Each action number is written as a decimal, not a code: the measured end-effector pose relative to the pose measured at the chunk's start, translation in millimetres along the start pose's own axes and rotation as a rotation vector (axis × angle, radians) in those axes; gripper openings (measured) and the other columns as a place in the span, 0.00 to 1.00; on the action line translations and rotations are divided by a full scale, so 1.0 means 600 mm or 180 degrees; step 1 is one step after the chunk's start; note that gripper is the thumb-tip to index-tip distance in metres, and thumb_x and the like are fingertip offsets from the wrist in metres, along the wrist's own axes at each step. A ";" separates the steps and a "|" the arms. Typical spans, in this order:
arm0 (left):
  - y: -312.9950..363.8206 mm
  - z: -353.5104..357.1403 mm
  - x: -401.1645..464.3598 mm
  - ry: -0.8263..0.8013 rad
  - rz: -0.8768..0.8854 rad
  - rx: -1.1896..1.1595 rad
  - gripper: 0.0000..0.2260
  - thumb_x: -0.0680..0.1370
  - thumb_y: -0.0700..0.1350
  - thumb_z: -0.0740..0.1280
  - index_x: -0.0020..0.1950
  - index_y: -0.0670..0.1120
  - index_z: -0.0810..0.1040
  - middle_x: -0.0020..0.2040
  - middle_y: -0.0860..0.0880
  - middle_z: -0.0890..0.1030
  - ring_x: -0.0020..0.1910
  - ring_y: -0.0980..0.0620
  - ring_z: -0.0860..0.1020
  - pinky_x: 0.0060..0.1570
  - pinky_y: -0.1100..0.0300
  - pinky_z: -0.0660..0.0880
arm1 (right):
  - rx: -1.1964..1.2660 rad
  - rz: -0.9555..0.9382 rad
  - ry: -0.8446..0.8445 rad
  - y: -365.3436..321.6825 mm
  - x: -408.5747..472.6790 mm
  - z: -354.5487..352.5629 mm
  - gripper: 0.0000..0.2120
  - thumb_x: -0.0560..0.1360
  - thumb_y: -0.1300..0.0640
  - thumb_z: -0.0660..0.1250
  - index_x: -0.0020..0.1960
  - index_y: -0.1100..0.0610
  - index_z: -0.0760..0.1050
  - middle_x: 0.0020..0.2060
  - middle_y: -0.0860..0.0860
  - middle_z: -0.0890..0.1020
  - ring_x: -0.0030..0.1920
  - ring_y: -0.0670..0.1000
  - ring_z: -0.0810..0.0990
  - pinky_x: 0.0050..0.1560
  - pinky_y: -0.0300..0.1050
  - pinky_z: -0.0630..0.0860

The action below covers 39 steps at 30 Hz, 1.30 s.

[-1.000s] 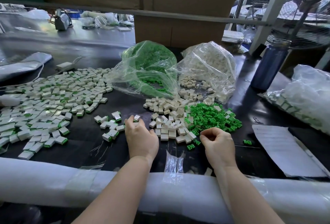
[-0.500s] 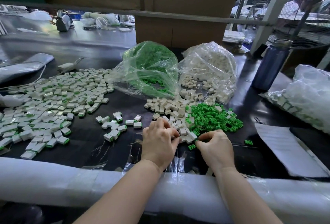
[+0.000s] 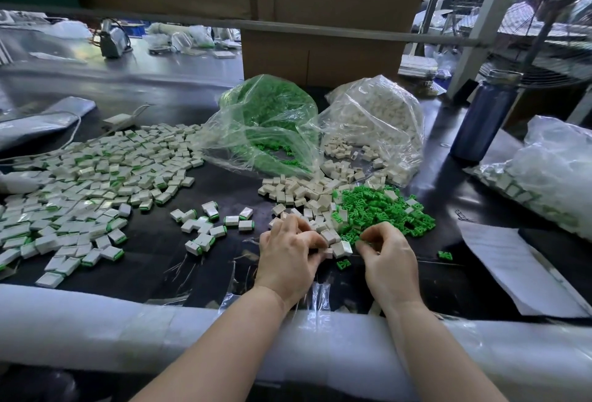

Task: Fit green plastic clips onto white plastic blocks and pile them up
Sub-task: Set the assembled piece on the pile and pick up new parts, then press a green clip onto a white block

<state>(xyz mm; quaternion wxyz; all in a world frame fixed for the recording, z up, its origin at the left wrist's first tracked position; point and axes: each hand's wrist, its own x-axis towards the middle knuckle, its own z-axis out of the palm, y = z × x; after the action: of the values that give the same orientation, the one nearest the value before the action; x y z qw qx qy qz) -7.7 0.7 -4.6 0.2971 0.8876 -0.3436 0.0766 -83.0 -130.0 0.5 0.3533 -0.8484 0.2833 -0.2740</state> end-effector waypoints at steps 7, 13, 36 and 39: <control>0.006 -0.009 0.000 0.0080 -0.0035 -0.0987 0.04 0.76 0.42 0.67 0.50 0.47 0.79 0.46 0.52 0.80 0.46 0.54 0.76 0.50 0.63 0.72 | 0.0834 -0.0438 -0.0163 -0.010 -0.007 -0.002 0.08 0.72 0.65 0.69 0.41 0.54 0.75 0.35 0.44 0.79 0.37 0.40 0.77 0.40 0.27 0.71; 0.009 -0.012 -0.001 0.0162 0.0016 -0.1535 0.06 0.76 0.37 0.67 0.49 0.46 0.80 0.45 0.56 0.75 0.40 0.60 0.74 0.44 0.74 0.71 | 0.1093 -0.0300 -0.0261 -0.008 -0.005 -0.005 0.08 0.72 0.65 0.70 0.44 0.53 0.79 0.37 0.45 0.82 0.41 0.41 0.80 0.44 0.30 0.75; 0.004 -0.012 -0.002 -0.0079 -0.0318 -0.2251 0.11 0.77 0.36 0.65 0.49 0.53 0.80 0.39 0.53 0.78 0.36 0.57 0.75 0.43 0.63 0.76 | 0.0716 0.0070 -0.0537 -0.013 -0.010 0.001 0.10 0.72 0.65 0.65 0.36 0.52 0.74 0.31 0.49 0.83 0.38 0.51 0.81 0.45 0.50 0.78; 0.004 -0.012 0.000 -0.0163 -0.0525 -0.2575 0.12 0.76 0.36 0.66 0.45 0.54 0.78 0.39 0.49 0.80 0.40 0.52 0.80 0.46 0.59 0.79 | 0.0652 -0.0085 -0.0535 -0.014 -0.010 -0.001 0.10 0.73 0.63 0.66 0.37 0.50 0.74 0.33 0.47 0.81 0.38 0.47 0.80 0.43 0.43 0.77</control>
<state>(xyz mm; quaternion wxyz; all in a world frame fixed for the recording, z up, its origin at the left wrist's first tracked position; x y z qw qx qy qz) -8.8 3.6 2.0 0.6185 0.7254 -0.2809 -0.1109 -84.9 -121.3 5.9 0.4569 -0.8316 0.2118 -0.2340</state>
